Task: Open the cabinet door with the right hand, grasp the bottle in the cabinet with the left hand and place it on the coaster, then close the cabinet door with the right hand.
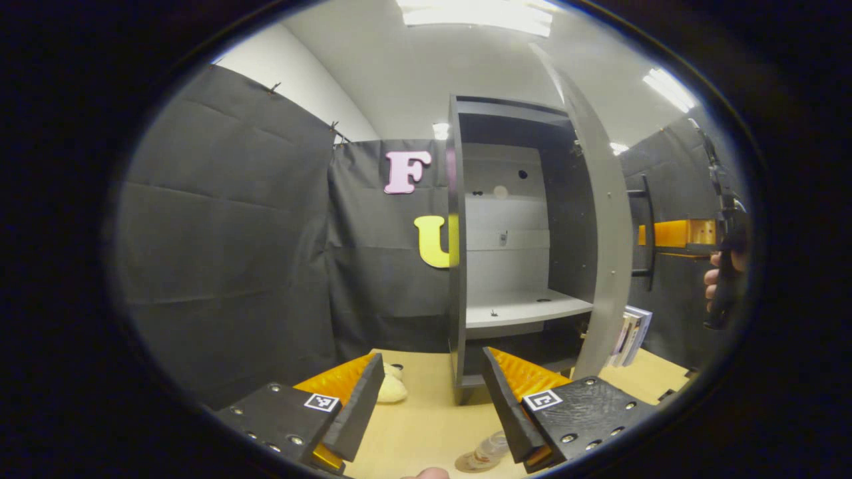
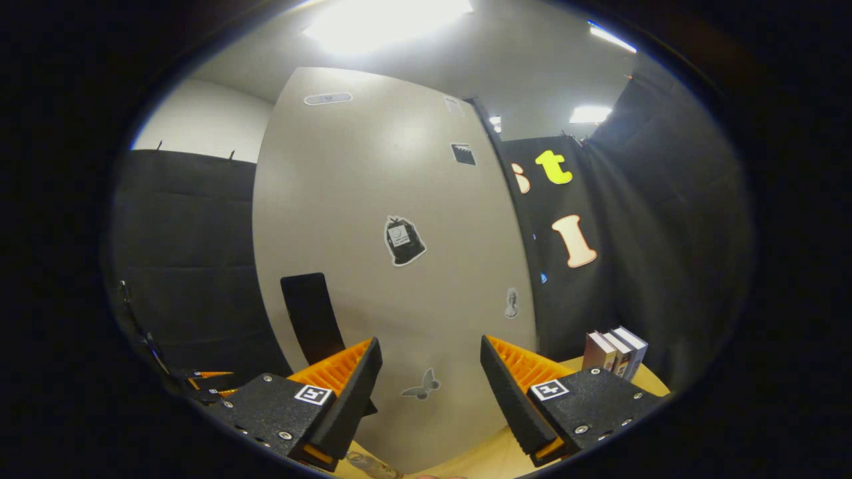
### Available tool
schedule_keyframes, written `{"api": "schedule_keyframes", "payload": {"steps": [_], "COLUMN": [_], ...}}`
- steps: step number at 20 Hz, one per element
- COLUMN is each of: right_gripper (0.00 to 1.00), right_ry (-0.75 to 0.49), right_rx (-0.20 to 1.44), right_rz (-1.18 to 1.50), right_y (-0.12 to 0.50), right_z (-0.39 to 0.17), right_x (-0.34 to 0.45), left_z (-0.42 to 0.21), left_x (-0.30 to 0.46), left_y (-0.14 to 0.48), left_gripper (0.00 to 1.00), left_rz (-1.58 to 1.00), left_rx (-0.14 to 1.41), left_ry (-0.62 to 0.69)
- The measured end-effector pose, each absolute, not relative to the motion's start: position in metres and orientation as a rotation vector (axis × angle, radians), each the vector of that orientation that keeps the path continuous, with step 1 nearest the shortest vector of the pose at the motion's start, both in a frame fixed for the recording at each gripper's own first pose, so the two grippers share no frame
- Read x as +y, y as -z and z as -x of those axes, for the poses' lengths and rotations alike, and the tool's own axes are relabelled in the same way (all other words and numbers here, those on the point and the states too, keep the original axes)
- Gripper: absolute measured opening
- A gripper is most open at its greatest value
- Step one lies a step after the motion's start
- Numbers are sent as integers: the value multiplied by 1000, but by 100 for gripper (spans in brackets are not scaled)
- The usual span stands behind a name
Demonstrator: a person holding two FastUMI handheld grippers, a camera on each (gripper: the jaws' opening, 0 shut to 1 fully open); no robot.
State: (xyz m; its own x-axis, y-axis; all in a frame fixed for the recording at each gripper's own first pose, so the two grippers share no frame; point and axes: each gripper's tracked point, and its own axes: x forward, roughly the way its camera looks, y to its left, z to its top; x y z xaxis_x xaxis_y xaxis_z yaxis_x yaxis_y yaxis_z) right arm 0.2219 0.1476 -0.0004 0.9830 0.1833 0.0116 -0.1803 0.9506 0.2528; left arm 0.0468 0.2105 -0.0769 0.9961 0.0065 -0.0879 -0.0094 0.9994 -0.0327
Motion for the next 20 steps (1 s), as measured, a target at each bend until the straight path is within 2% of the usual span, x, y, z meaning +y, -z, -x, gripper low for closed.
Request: {"api": "schedule_keyframes", "payload": {"steps": [4,8,9,11,12,13,14,16,17,18,19,20], "right_gripper": [93,93,94,94,94,94,94,94,94,94,94,94], "right_ry": [-165,-108,-94,-60,-54,-49,-46,-60,-68,-71,-77,-85], "right_rx": [6,44,53,48,42,32,29,26,21,16,15,16], "right_rz": [-214,-215,-227,-238,-240,-243,-248,-264,-264,-255,-247,-245], "right_y": [2,24,27,23,20,15,13,11,8,6,4,4], "right_z": [-225,-220,-218,-215,-215,-214,-213,-211,-210,-208,-207,-206], "right_x": [152,121,110,84,75,63,54,40,35,28,25,23], "left_z": [-49,-48,-48,-49,-49,-45,-41,-31,-26,-22,-19,-17], "left_x": [214,206,197,174,165,156,148,127,115,103,92,84], "left_y": [81,69,66,57,52,45,38,18,9,3,0,-2], "left_gripper": [84,84,79,79,84,84,79,79,84,84,90,90], "left_rz": [44,38,33,16,7,-3,-8,-21,-28,-40,-53,-59], "left_rx": [79,64,62,47,39,33,27,-1,-13,-16,-17,-18], "left_ry": [6,25,30,35,37,33,25,30,44,58,74,85]}}
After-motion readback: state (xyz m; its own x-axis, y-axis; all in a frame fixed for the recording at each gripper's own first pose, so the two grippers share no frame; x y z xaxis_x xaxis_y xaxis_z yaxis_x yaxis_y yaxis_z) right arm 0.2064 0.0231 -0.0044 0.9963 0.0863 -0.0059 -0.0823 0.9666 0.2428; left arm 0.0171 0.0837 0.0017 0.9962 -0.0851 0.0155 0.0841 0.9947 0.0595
